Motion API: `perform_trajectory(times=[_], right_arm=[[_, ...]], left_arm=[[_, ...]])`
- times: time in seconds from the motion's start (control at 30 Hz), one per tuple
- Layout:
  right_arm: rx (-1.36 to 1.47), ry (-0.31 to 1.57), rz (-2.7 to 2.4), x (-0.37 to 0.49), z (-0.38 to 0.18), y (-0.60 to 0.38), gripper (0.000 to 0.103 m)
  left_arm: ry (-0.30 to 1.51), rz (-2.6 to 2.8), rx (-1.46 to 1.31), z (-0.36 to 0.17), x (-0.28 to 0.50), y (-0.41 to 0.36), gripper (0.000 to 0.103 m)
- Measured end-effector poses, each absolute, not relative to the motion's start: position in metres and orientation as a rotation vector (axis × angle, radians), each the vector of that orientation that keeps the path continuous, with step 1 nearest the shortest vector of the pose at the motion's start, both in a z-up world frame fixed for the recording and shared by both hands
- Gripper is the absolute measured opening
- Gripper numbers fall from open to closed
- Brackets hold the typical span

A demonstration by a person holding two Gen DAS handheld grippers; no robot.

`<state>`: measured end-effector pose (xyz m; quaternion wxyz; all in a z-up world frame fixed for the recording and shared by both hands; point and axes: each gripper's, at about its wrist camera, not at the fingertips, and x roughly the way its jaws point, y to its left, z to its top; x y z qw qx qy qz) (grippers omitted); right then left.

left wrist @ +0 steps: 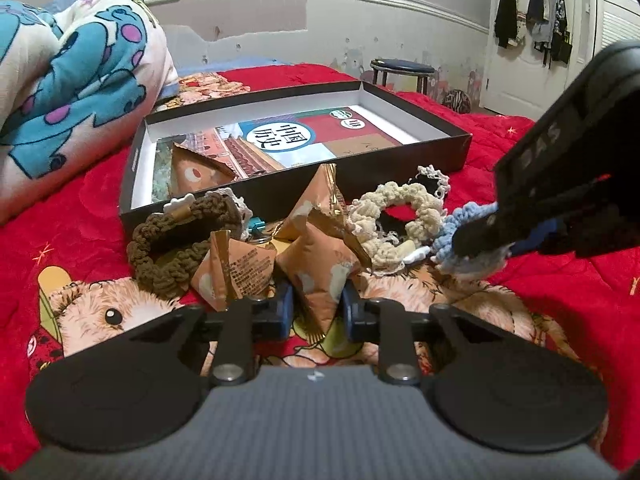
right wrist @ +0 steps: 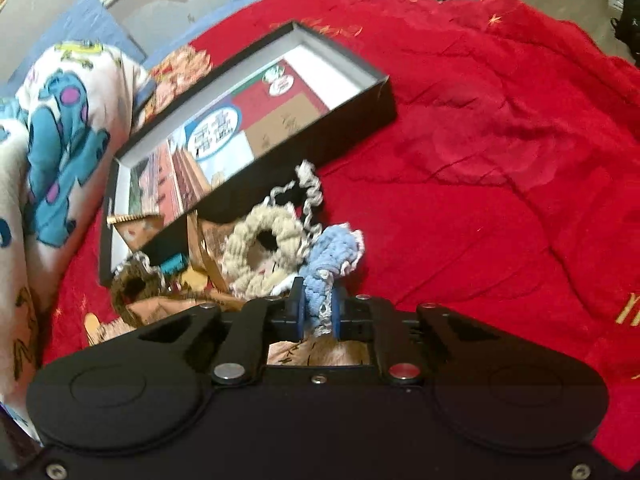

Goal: Organize objects
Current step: 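Grasp the light blue crocheted scrunchie with the right tool while the left tool grasps another brown packet, then carry the scrunchie with the right tool while the left tool carries the packet into the box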

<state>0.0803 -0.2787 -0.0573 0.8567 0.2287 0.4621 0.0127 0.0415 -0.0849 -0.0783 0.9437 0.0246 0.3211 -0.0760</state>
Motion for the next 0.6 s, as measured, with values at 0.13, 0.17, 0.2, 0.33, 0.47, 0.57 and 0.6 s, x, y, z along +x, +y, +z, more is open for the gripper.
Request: perform_trajectory(times=[0.13, 0.17, 0.2, 0.33, 0.47, 0.57, 0.6], right_arm=[[0.524, 0.938, 0.046, 0.074, -0.05, -0.288, 0.012], [0.54, 0.927, 0.057, 0.072, -0.047, -0.29, 0.012], [0.556, 0.916, 0.068, 0.07, -0.045, -0.292, 0.012], [0.608, 0.88, 0.105, 0.064, -0.035, -0.296, 0.012], [0.656, 0.844, 0.158, 0.059, -0.027, -0.3, 0.012], [0.689, 0.817, 0.195, 0.058, -0.022, -0.301, 0.012], [0.693, 0.809, 0.198, 0.059, -0.021, -0.302, 0.012]], left_arm=[[0.654, -0.137, 0.041, -0.074, 0.033, -0.081, 0.024], [0.655, -0.132, 0.036, -0.072, 0.03, -0.08, 0.024], [0.656, -0.131, 0.033, -0.07, 0.027, -0.079, 0.024], [0.628, -0.126, 0.046, -0.059, 0.014, -0.075, 0.022], [0.6, -0.129, 0.035, -0.047, 0.01, -0.072, 0.021], [0.596, -0.14, 0.015, -0.04, 0.011, -0.069, 0.02], [0.597, -0.139, 0.004, -0.039, 0.011, -0.068, 0.02]])
